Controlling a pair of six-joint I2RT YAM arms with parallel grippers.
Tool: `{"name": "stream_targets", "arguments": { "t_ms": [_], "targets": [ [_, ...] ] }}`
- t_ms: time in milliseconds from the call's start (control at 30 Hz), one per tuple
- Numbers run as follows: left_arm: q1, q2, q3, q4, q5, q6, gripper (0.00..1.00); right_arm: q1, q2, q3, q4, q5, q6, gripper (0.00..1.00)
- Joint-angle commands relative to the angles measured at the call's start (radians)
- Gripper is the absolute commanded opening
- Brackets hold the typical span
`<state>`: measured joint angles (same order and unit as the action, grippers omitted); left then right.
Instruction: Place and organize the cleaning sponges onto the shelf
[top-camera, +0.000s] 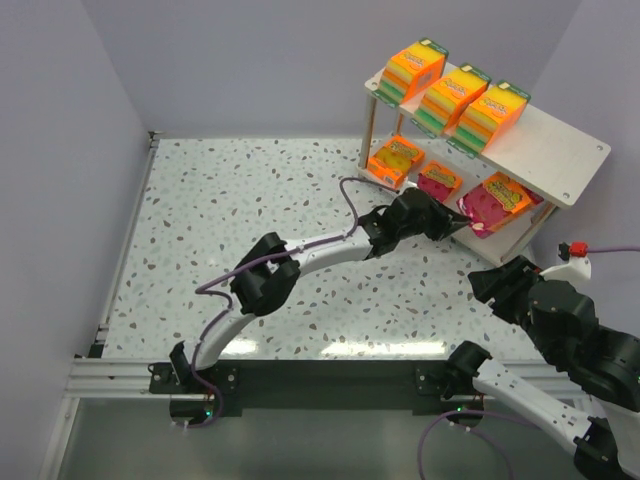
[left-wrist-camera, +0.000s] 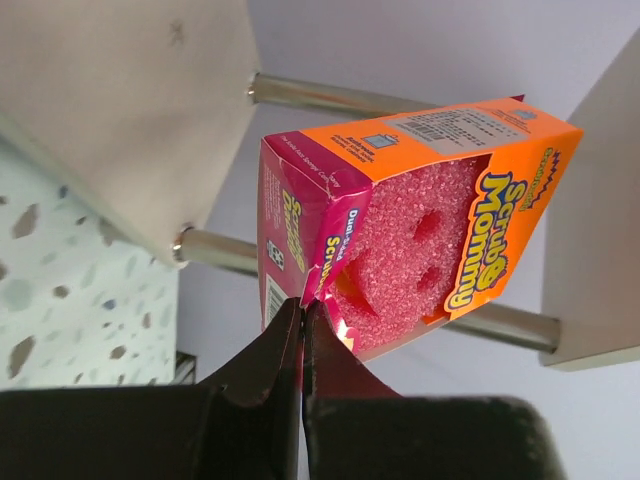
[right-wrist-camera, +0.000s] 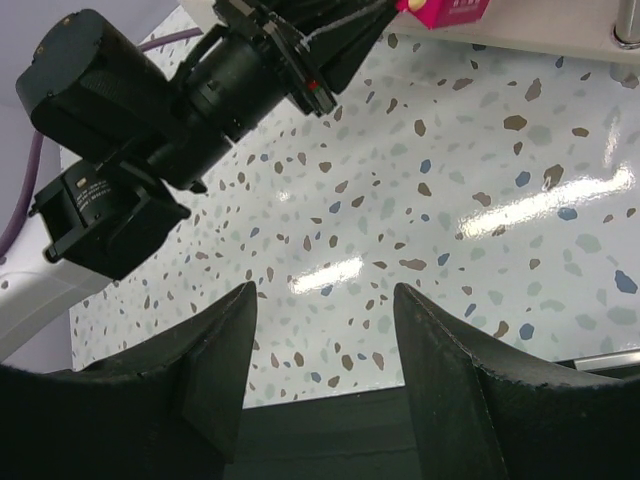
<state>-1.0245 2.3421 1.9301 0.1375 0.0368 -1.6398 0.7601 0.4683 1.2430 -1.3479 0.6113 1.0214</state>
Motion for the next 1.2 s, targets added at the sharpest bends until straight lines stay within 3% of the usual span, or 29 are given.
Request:
{"name": "stream_targets", "arguments": {
  "t_ms": [0,533,633,667,767,1033,1167],
  "targets": [
    [-0.008,0.100,0.125,-0.061,-0.051,-0.115,0.02,0.002,-0.011,0.004,-0.194,0.021,0.026,0.60],
    [-0.009,0.158,0.200,-0.088,-0.123,-0.252,0.04,0.004,-0.019,-0.008,-0.188,0.019,0.025,0.60],
    [-0.008,0.169,0.227,-0.110,-0.126,-0.258,0.18,0.002,-0.022,-0.011,-0.191,0.016,0.031,0.60],
    [-0.009,0.168,0.218,-0.110,-0.123,-0.258,0.30,0.002,-0.026,-0.011,-0.192,0.016,0.032,0.60],
    [-0.011,0.151,0.176,-0.072,-0.120,-0.256,0.49,0.001,-0.028,-0.014,-0.194,0.016,0.036,0.60],
    [-0.009,0.134,0.142,0.088,-0.058,-0.204,0.55,0.002,-0.031,-0.022,-0.191,0.013,0.037,0.60],
    [-0.009,0.053,0.010,0.229,0.014,-0.091,0.52,0.004,-0.034,-0.016,-0.197,0.018,0.039,0.60]
  ]
}}
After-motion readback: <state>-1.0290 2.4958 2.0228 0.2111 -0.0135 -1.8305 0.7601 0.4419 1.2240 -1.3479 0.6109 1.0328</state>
